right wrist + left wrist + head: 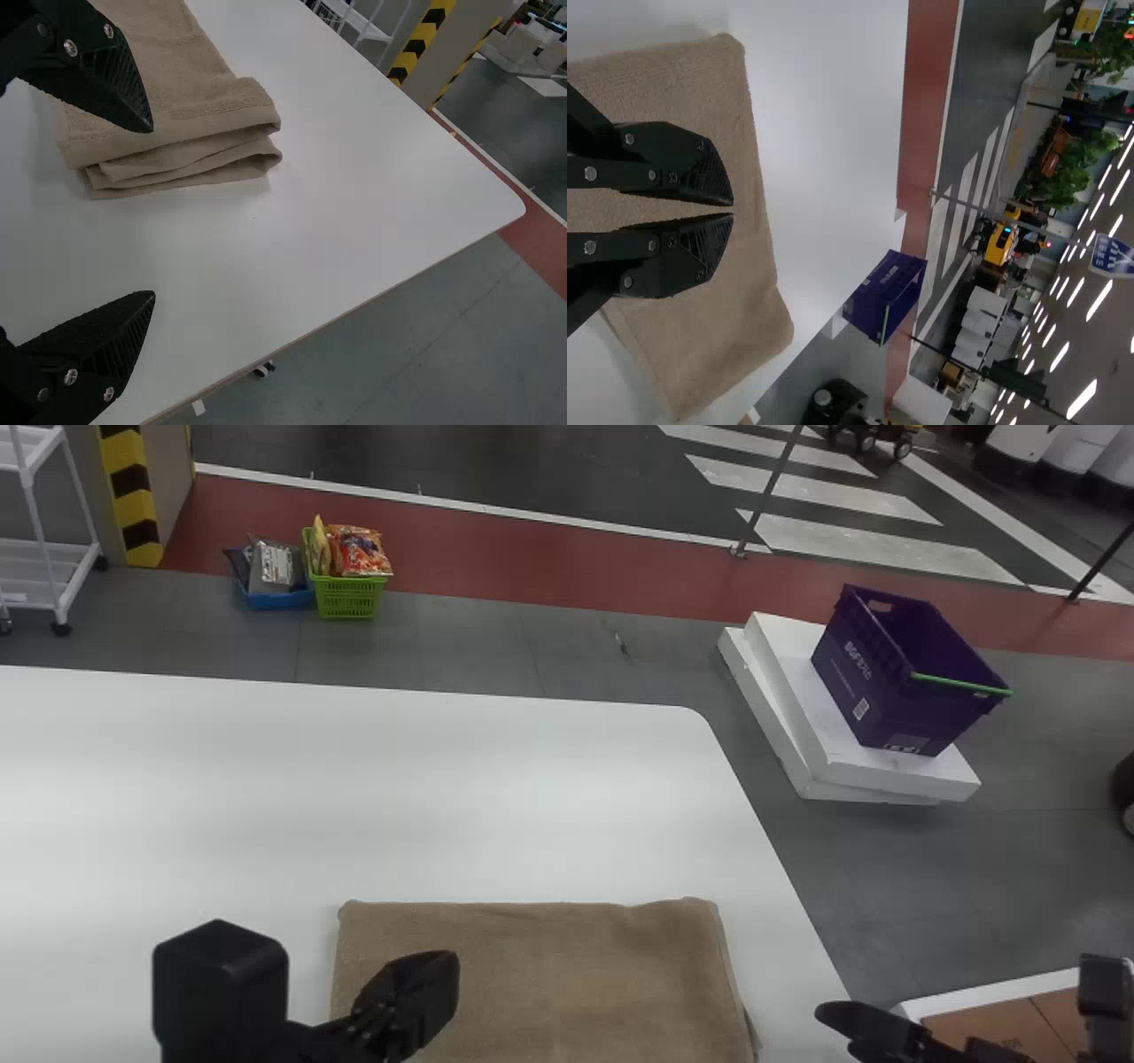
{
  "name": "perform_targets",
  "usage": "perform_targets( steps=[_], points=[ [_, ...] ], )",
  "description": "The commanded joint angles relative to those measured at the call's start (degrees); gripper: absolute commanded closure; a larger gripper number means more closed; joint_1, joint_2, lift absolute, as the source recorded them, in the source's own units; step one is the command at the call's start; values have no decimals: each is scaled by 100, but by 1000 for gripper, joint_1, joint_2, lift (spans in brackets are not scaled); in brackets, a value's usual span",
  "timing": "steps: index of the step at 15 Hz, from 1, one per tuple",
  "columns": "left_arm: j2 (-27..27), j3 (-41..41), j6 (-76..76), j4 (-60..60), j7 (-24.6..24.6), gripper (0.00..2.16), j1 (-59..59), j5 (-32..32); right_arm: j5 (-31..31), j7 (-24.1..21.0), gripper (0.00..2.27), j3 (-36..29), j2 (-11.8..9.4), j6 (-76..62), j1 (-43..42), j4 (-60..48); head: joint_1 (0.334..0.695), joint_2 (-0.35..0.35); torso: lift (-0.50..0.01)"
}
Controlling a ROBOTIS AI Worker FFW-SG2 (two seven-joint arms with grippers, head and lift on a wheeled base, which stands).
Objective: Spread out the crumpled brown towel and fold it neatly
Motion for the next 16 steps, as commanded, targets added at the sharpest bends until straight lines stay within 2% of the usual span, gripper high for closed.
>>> perform_targets(
  steps=[1,7,16],
  points=[
    [0,-282,-616,480,127,2142,-98,-231,-22,18,178,-5,41,82,12,-33,695,-350,-126],
    [132,-546,-844,753,602,2142,-125,-750,-30,35,178,-5,41,82,-15,-95,695,-350,-126],
    [158,-291,-1178,1333,830,2142,-142,-1040,-127,35,178,30,33,82,-94,-86,695,-350,-126]
  ],
)
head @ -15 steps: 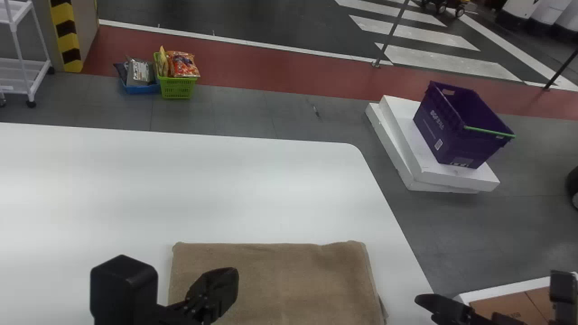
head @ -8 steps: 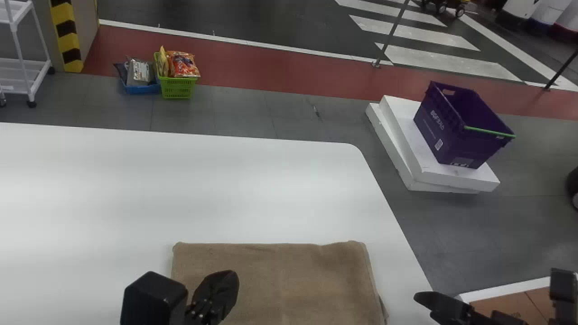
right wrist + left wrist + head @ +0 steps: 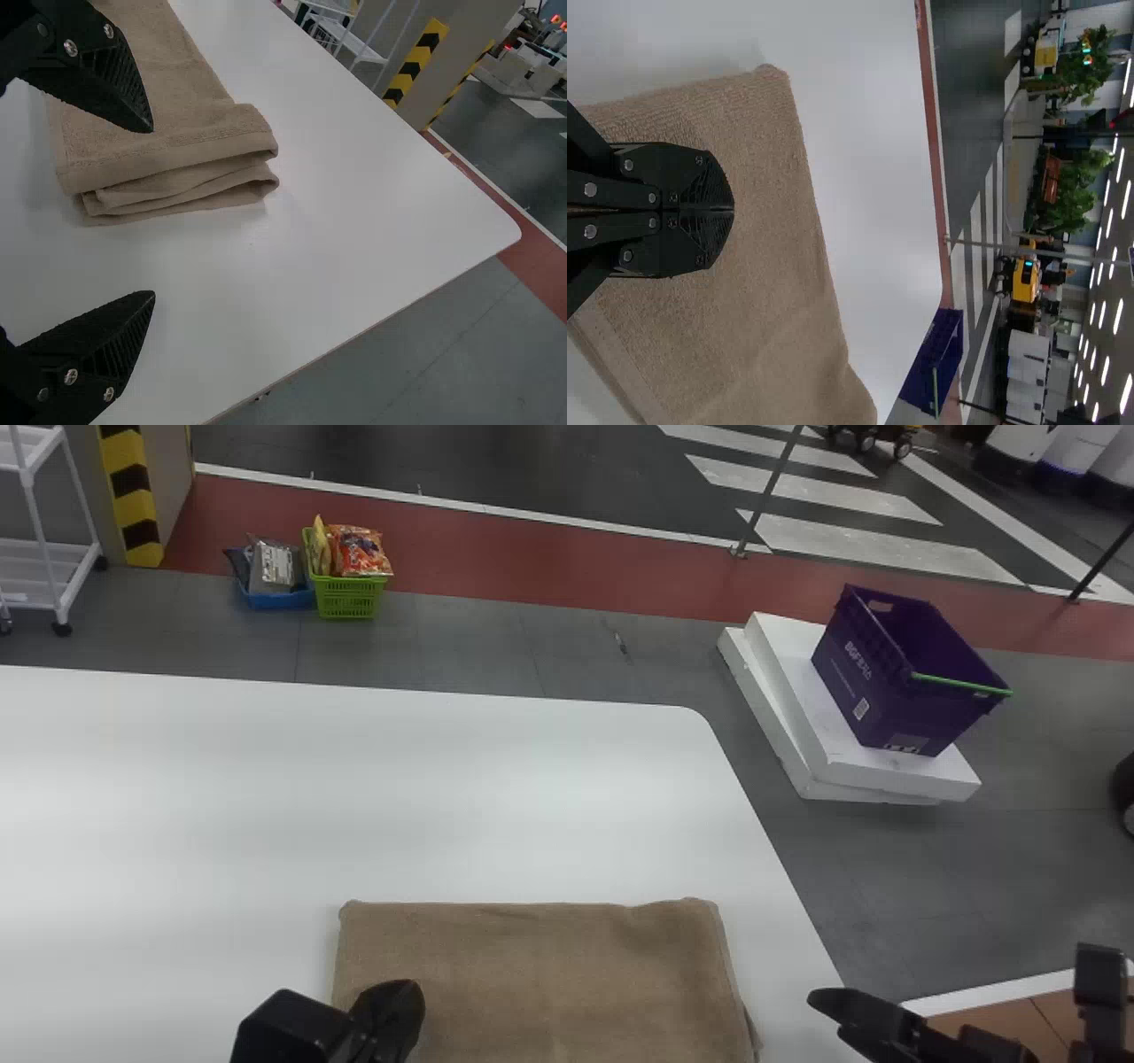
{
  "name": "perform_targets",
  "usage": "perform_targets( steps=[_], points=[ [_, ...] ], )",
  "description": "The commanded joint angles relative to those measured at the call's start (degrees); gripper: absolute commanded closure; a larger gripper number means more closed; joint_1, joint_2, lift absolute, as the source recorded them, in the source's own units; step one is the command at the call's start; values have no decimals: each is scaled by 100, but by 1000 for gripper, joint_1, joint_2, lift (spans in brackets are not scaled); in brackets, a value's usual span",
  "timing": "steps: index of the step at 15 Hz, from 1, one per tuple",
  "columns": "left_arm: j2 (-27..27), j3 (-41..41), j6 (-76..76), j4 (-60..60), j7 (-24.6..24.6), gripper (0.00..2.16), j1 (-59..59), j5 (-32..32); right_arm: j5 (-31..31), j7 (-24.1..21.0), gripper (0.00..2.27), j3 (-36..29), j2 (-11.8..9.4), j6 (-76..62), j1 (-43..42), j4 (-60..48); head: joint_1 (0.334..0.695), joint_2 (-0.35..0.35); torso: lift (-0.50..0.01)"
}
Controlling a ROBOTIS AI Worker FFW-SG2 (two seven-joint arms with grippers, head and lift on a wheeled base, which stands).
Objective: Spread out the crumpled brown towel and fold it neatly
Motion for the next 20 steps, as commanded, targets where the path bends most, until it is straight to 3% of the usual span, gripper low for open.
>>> perform_targets(
  steps=[1,20],
  points=[
    [9,130,-13,12,-1,2142,0,-28,-1,-9,178,8,0,82,-41,0,695,-350,-126],
    [79,1106,-13,-14,-115,2142,238,33,184,-44,178,298,0,82,-349,-26,695,-350,-126]
  ],
)
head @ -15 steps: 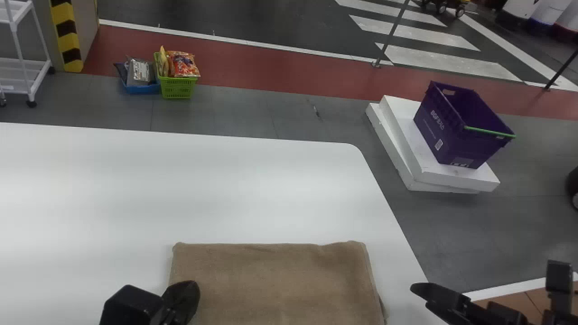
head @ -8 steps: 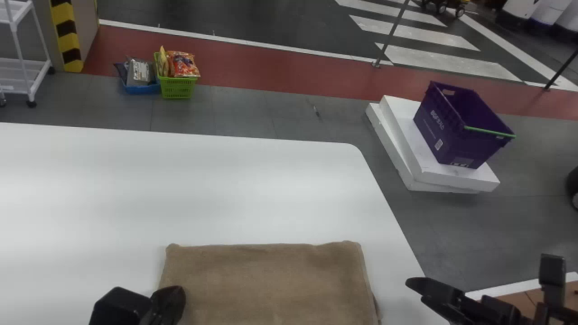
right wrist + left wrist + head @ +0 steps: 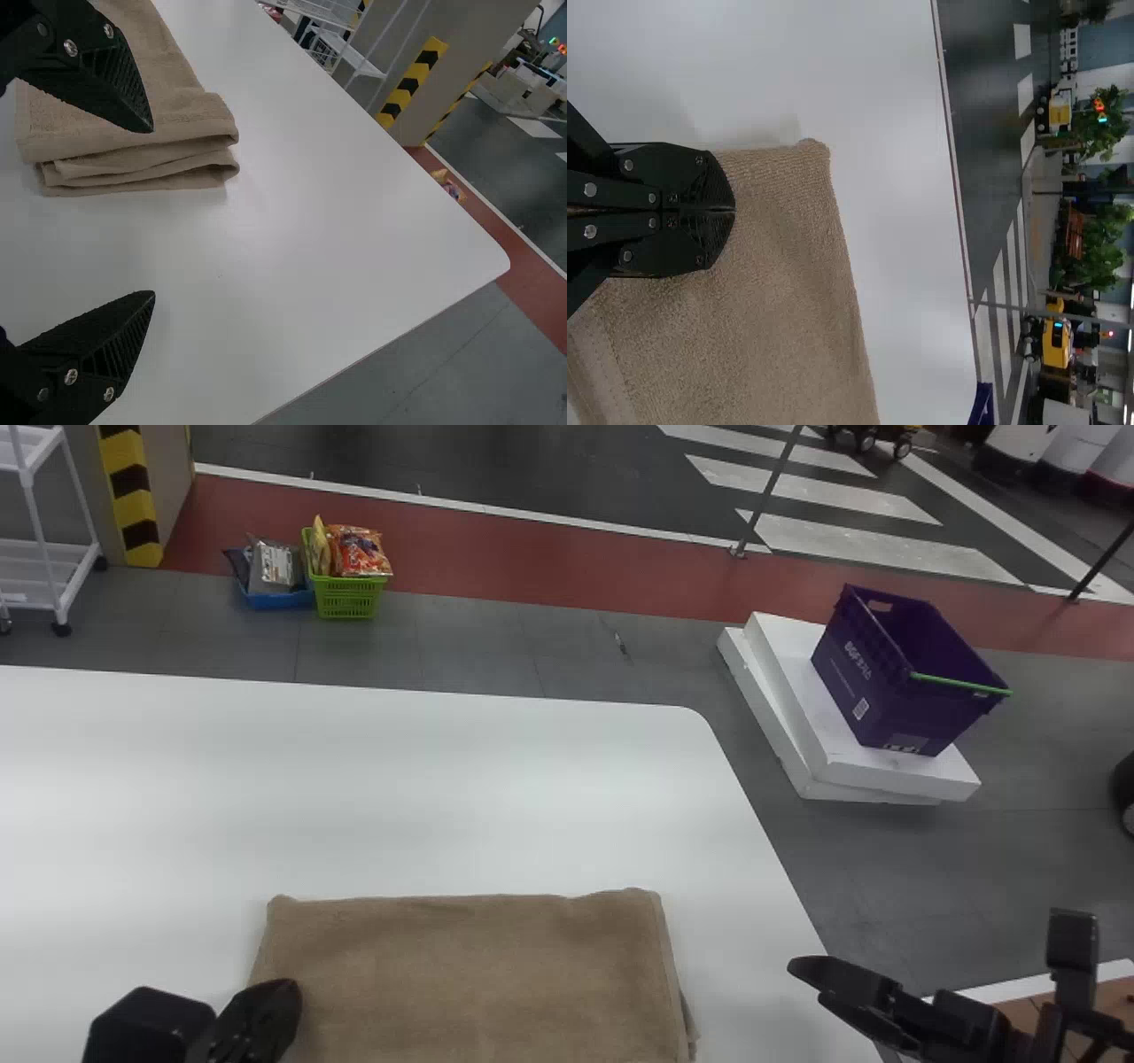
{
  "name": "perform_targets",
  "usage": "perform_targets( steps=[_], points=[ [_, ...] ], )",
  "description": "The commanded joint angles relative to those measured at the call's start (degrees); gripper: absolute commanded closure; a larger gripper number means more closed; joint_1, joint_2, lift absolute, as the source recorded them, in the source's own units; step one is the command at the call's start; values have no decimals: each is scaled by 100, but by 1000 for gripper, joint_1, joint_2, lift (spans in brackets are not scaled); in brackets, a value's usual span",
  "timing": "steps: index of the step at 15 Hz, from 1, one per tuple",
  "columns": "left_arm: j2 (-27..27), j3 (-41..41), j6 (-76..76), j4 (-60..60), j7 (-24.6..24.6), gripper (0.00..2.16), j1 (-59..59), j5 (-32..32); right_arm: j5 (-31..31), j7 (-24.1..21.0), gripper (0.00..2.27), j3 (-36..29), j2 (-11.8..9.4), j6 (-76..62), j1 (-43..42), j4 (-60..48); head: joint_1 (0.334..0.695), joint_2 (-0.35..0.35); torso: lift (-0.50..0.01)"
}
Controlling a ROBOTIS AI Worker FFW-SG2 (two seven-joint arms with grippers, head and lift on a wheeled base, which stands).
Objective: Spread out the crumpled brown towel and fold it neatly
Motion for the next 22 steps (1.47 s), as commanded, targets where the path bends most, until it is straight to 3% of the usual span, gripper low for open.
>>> perform_targets(
  steps=[1,6,10,22],
  points=[
    [0,188,-24,-51,-44,2142,80,44,37,1,178,55,0,82,-57,-30,695,-350,-126],
    [9,276,-77,-350,-79,2142,291,88,54,-254,178,600,44,82,-224,-126,695,-350,-126],
    [9,267,-42,-605,-97,2142,440,88,353,-571,181,1382,247,82,-444,-267,695,-350,-126],
    [44,241,11,-710,-97,2142,581,36,1478,-615,201,2551,194,82,-672,-21,695,-334,-126]
  ],
)
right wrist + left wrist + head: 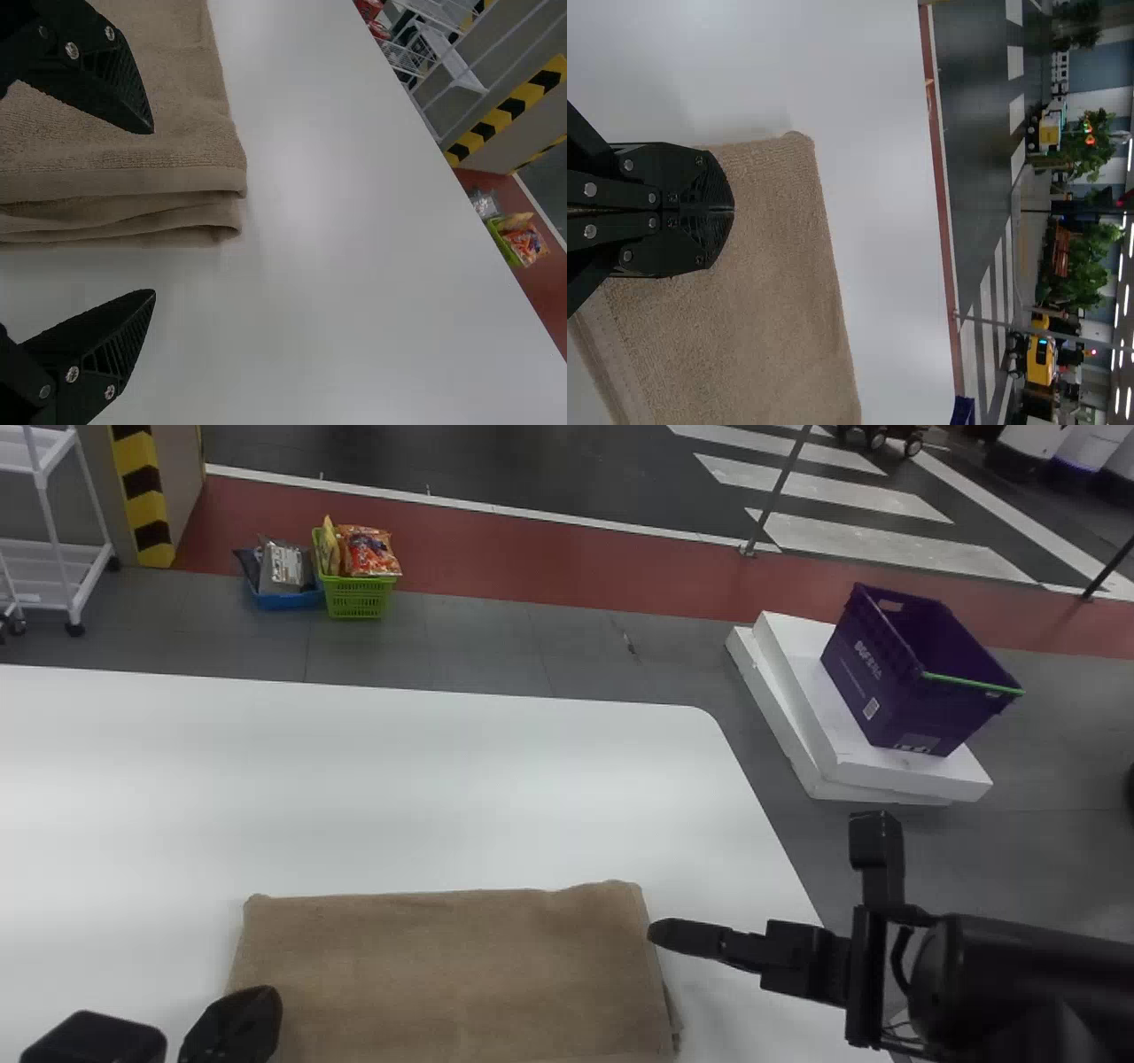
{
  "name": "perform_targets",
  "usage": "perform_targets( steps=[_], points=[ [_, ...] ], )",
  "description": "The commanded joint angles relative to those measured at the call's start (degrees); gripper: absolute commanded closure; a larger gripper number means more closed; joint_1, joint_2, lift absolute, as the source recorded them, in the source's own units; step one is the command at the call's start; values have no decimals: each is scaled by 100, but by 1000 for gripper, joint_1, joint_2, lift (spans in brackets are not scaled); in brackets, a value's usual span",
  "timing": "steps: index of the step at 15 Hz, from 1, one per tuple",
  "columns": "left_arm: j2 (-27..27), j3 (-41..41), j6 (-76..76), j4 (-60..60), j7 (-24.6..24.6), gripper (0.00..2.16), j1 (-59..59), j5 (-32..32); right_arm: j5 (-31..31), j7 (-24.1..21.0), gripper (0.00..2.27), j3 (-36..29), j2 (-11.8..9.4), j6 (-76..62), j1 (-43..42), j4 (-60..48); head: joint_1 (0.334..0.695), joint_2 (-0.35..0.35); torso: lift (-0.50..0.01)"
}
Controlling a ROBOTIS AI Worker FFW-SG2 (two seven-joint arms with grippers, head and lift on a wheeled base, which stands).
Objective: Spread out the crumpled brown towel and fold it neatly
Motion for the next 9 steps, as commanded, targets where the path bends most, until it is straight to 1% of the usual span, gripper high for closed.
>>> perform_targets(
  steps=[1,4,6,9],
  points=[
    [0,21,18,-29,0,2142,21,-9,147,0,211,233,-12,82,-6,86,695,-329,-126],
    [0,12,18,-73,0,2142,47,-18,349,0,225,488,-4,82,-41,165,695,-314,-126],
    [0,12,36,-82,0,2142,47,-18,349,18,329,532,-21,82,-41,183,695,-301,-126],
    [9,12,36,-91,0,2142,83,-35,340,62,350,558,-30,82,-41,279,695,-294,-126]
  ],
)
